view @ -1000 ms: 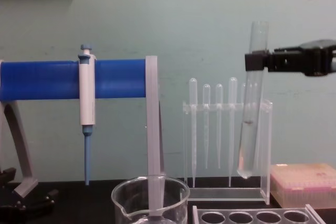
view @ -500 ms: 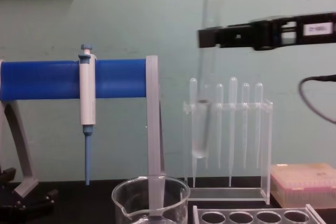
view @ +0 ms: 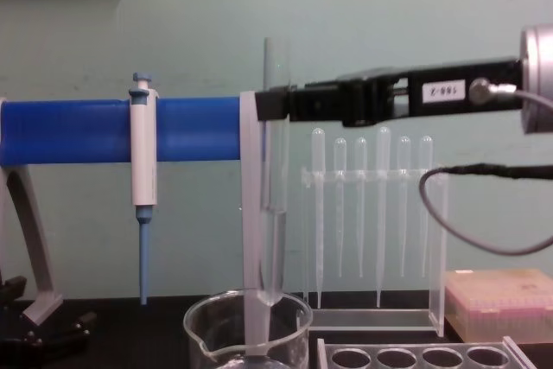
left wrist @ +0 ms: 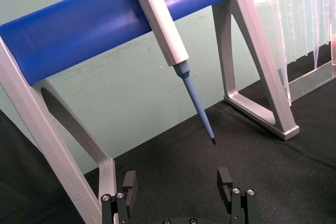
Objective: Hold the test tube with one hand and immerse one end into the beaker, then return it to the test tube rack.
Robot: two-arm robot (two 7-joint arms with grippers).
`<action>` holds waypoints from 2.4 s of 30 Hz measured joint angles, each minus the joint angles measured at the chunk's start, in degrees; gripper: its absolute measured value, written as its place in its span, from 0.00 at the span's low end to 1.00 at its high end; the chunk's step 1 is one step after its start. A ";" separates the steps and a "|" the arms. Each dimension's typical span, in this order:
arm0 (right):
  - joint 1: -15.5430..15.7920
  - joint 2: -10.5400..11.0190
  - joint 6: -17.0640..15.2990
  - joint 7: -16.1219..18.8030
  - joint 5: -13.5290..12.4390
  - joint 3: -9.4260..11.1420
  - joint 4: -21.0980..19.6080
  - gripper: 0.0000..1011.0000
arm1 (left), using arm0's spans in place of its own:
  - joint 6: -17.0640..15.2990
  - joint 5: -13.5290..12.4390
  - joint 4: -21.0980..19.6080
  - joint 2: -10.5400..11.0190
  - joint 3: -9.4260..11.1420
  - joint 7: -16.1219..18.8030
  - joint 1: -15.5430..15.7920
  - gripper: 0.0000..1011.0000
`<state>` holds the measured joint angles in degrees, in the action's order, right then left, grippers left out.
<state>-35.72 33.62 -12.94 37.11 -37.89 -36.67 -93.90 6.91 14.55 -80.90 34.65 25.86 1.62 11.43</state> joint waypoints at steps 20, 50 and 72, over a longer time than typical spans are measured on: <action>0.84 -4.02 4.79 1.10 3.16 -2.82 7.76 0.24 | 0.00 0.00 0.00 0.00 0.00 0.00 0.00 0.99; 4.82 -7.48 9.84 1.17 9.14 -1.60 13.07 0.24 | 0.00 0.00 0.00 0.00 0.00 0.00 0.00 0.99; 5.63 -8.76 10.51 2.52 10.73 -1.51 14.61 0.24 | 0.00 0.00 0.00 0.00 0.00 0.00 0.00 0.99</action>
<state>-30.08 24.86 -2.43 39.63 -27.15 -38.19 -79.29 6.90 14.55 -80.90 34.65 25.86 1.62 11.43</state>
